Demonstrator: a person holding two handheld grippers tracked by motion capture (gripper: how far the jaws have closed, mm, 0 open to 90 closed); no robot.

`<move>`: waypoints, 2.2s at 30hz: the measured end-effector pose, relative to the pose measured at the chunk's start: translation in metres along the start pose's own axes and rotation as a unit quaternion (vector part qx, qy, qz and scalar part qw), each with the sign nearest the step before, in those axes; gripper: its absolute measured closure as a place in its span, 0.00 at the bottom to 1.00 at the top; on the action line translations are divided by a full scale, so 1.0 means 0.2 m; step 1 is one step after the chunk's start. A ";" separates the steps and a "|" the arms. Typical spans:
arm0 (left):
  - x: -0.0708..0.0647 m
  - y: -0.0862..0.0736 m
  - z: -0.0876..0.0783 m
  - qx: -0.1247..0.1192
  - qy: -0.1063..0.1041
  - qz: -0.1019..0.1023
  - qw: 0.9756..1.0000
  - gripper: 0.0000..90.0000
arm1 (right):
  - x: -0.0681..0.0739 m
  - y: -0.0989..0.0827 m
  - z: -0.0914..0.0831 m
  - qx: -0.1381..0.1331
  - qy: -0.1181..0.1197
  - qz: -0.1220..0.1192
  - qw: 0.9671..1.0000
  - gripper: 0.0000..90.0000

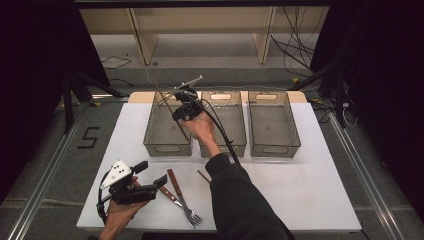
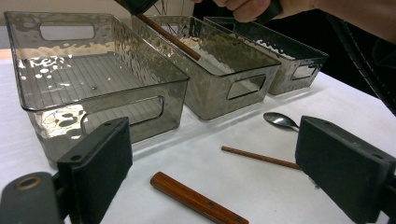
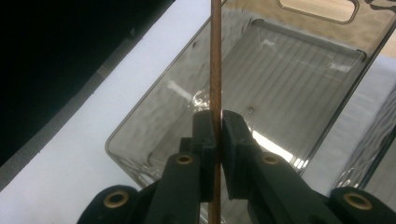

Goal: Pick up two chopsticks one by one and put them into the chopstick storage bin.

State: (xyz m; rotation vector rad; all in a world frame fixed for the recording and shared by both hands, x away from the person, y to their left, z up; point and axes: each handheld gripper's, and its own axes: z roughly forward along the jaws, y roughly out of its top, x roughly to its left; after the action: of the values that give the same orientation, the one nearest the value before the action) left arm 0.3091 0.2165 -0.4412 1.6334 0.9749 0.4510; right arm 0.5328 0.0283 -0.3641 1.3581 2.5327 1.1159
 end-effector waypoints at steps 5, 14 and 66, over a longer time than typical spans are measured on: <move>0.00 0.00 0.00 0.000 0.000 0.001 1.000 0.12 | 0.00 0.00 0.03 0.002 -0.003 0.005 1.000 0.95; 0.00 0.00 0.00 0.000 -0.001 0.001 1.000 0.12 | -0.02 0.00 0.08 0.005 -0.017 0.011 1.000 0.95; 0.00 0.00 0.00 0.002 -0.004 -0.007 1.000 0.11 | -0.01 -0.55 -0.51 0.011 0.043 -0.108 0.993 0.33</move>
State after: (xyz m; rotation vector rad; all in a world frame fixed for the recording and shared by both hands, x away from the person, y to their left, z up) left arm 0.3093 0.2159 -0.4417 1.6306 0.9820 0.4337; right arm 0.4197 -0.0697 -0.3570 1.0291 2.6802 1.1300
